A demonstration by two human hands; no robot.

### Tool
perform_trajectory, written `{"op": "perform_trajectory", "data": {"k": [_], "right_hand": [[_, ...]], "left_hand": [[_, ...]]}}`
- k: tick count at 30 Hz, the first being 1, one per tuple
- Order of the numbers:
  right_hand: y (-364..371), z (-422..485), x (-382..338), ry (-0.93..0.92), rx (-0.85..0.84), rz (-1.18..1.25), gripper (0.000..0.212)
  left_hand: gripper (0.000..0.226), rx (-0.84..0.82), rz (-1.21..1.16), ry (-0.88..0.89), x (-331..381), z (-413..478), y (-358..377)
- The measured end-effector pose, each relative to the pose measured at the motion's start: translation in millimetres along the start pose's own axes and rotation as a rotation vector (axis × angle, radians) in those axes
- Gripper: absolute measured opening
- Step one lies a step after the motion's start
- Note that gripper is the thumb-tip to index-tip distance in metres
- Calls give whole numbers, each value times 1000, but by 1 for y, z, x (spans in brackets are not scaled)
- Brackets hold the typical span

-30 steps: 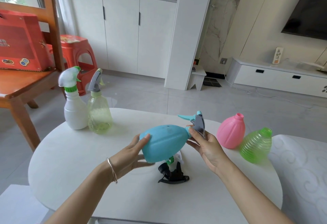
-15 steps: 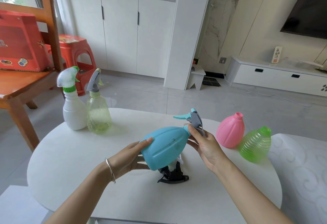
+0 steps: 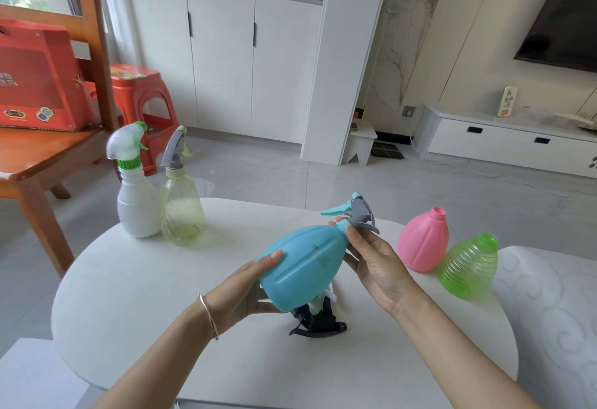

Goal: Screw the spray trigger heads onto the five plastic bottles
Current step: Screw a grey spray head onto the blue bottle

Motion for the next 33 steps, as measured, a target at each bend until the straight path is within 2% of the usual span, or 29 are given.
{"op": "perform_trajectory", "data": {"k": [4, 9, 15, 18, 21, 25, 28, 30, 33], "right_hand": [[2, 0, 0, -32, 41, -21, 25], [10, -2, -4, -86, 44, -31, 20], [18, -4, -7, -124, 43, -141, 22], [39, -8, -4, -90, -98, -237, 44], [67, -20, 22, -6, -258, -352, 74], [93, -27, 51, 34, -273, -360, 87], [104, -19, 50, -21, -241, -406, 83], [113, -13, 50, -65, -228, -481, 73], [133, -3, 57, -105, -239, -531, 63]], "left_hand": [[60, 85, 33, 55, 10, -2, -8], [50, 136, 91, 144, 27, -9, -14], [57, 160, 75, 144, 28, -14, -17], [72, 108, 6, 153, 29, -17, -13], [64, 50, -71, 186, 36, -24, -12], [57, 122, -2, 215, 42, -41, -29], [38, 277, 228, 353, 61, -60, -54], [39, 348, 363, 438, 71, -73, -69], [47, 425, 442, 502, 81, -93, -90]]}}
Point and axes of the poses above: each hand's wrist, its own z-axis towards the middle knuckle, its own y-axis out of the palm, x = y × z, the point moved 10 cm from there along z, towards the middle knuckle, and after that the axes turned 5 degrees about z, right-handed, at the moved point
